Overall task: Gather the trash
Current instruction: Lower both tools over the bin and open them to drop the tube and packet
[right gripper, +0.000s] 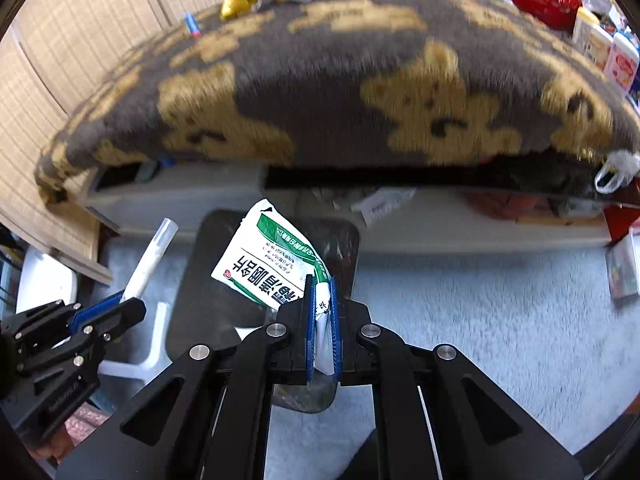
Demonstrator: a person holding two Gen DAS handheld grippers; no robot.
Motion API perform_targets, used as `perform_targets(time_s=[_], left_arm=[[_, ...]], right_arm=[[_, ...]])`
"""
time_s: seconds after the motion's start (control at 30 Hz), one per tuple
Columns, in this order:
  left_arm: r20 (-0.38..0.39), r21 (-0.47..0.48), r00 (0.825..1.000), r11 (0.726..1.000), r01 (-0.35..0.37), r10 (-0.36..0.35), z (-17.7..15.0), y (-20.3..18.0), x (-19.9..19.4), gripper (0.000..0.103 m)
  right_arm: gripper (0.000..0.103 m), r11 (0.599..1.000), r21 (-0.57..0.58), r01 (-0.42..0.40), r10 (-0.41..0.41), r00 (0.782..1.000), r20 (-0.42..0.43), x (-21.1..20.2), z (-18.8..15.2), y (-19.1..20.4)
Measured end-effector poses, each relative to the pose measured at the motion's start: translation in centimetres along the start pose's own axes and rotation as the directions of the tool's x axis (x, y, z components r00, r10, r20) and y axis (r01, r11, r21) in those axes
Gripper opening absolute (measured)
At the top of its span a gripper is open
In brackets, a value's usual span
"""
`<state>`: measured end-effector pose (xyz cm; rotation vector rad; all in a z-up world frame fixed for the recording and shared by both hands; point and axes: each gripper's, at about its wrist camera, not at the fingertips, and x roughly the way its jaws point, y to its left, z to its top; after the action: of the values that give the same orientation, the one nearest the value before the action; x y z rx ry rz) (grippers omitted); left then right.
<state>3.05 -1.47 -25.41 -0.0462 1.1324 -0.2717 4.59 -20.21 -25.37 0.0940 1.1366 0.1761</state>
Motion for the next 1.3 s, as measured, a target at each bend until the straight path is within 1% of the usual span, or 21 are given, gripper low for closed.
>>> perform_targets(time_s=[0.1,0.23,0.4,0.5,0.67,0.87,0.93,0.97,1.0,1.03,1.07,1.1,1.13,1.17,1.2,1.23,1.27,1.3], left_arm=[[-0.021,0.0,1.0,1.0,0.0,0.0,-0.4,0.1,1.0,0.011],[-0.045,0.004,0.999,1.0,0.008,-0.008,-0.6,0.2,2.0,0.011],[-0.074,0.008,0.997,1.0,0.025,-0.025,-0.8,0.1,3.3,0.011],[-0.081,0.012,0.996,1.0,0.027,-0.026,-1.0,0.2,3.6,0.011],[-0.081,0.01,0.996,0.999,0.031,-0.03,-0.7,0.4,3.7,0.012],[-0.099,0.014,0.994,0.999,0.049,-0.048,-0.6,0.0,3.9,0.012],[-0.1,0.01,0.994,0.999,0.044,-0.043,-0.6,0.2,3.9,0.012],[-0.101,0.006,0.994,0.999,0.041,-0.04,-0.6,0.3,3.9,0.015],[-0.1,0.003,0.994,0.999,0.039,-0.038,-0.6,0.4,3.9,0.023],[-0.097,0.001,0.995,0.999,0.036,-0.036,-0.5,0.4,3.8,0.028],[-0.091,-0.003,0.995,0.999,0.033,-0.033,-0.5,0.5,3.7,0.035],[-0.087,-0.005,0.996,1.0,0.031,-0.031,-0.5,0.5,3.6,0.037],[-0.085,-0.004,0.996,1.0,0.03,-0.03,-0.5,0.5,3.6,0.038],[-0.084,-0.004,0.996,1.0,0.027,-0.027,-0.5,0.5,3.5,0.043],[-0.081,-0.004,0.997,1.0,0.018,-0.018,-0.5,0.6,3.5,0.052],[-0.078,-0.005,0.997,1.0,0.012,-0.013,-0.5,0.6,3.4,0.057],[-0.074,-0.005,0.997,1.0,0.006,-0.006,-0.6,0.7,3.3,0.066],[-0.071,-0.004,0.997,1.0,0.003,-0.003,-0.6,0.7,3.2,0.073]], right_arm=[[0.008,1.0,0.006,-0.001,0.001,1.0,-0.016,0.5,-0.1,0.1],[0.008,0.999,0.034,-0.028,0.03,0.998,-0.048,1.5,-0.3,0.0],[0.009,0.999,0.024,-0.023,0.024,0.997,-0.073,2.5,-0.4,0.7],[0.009,0.999,0.028,-0.019,0.021,0.997,-0.079,2.9,-0.2,0.6],[0.01,0.999,0.033,-0.037,0.04,0.995,-0.089,3.3,0.0,0.7],[0.012,0.997,0.033,-0.067,0.069,0.995,-0.072,3.1,0.2,1.1],[0.013,0.998,0.034,-0.061,0.063,0.995,-0.072,3.1,0.3,1.0],[0.018,0.998,0.035,-0.057,0.059,0.996,-0.073,3.2,0.3,1.0],[0.024,0.998,0.039,-0.054,0.057,0.996,-0.072,3.1,0.3,0.9],[0.046,0.998,0.044,-0.055,0.058,0.996,-0.067,3.1,0.3,0.8],[0.067,0.997,0.051,-0.056,0.059,0.997,-0.054,2.9,0.4,0.7],[0.071,0.997,0.056,-0.056,0.059,0.997,-0.04,2.6,0.4,0.6],[0.071,0.997,0.058,-0.049,0.051,0.998,-0.021,2.3,0.5,0.5],[0.073,0.997,0.057,-0.045,0.046,0.999,-0.014,2.2,0.6,0.5],[0.076,0.998,0.059,-0.038,0.039,0.999,-0.01,2.1,0.6,0.4],[0.081,0.998,0.062,-0.031,0.031,0.999,-0.009,2.2,0.6,0.3],[0.089,0.998,0.062,-0.02,0.021,1.0,-0.008,2.2,0.6,0.3],[0.093,0.998,0.057,-0.008,0.008,1.0,-0.006,2.1,0.6,0.3]])
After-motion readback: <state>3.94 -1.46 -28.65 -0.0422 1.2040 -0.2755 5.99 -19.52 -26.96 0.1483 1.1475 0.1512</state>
